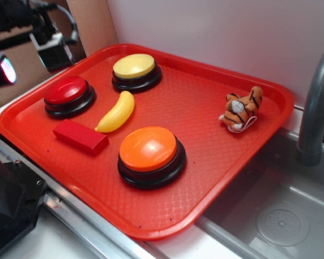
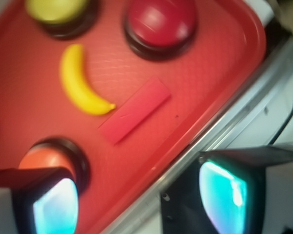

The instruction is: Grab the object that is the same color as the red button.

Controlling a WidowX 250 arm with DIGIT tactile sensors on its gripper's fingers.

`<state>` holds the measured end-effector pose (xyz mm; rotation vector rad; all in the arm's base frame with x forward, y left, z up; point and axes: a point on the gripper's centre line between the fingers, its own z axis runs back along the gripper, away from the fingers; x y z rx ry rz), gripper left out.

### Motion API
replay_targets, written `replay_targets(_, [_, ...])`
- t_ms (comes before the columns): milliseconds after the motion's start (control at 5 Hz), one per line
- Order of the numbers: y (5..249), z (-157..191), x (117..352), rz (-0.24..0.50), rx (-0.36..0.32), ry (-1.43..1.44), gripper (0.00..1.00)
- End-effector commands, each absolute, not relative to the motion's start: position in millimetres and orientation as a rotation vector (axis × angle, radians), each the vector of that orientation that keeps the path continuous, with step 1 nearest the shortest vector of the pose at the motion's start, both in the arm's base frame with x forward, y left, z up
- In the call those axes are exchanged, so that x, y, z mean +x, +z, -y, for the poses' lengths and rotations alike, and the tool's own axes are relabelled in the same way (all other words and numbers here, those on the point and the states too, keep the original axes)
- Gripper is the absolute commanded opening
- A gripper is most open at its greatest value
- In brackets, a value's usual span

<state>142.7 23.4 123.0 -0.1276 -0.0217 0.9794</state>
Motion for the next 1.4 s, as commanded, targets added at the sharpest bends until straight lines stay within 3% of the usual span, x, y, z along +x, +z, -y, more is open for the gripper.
replay_targets(0, [76.8,-40.3,160.0,0.097,-0.029,1.368,1.0])
replay_targets(200, [45.4,-39.6,156.7,0.119,0.041,1.461,1.0])
replay_targets(600, [8.3,-37.2,149.6,0.163,0.067,1.489,1.0])
replay_targets(800, [3.4,-38.4,152.0,0.183,0.039,1.473,1.0])
replay_targets(1000, [3.3,-37.6,151.9,0.193,0.027,1.433,0.01])
replay_targets(1200, [6.3,-38.5,153.6,0.186,0.015,1.398,0.0])
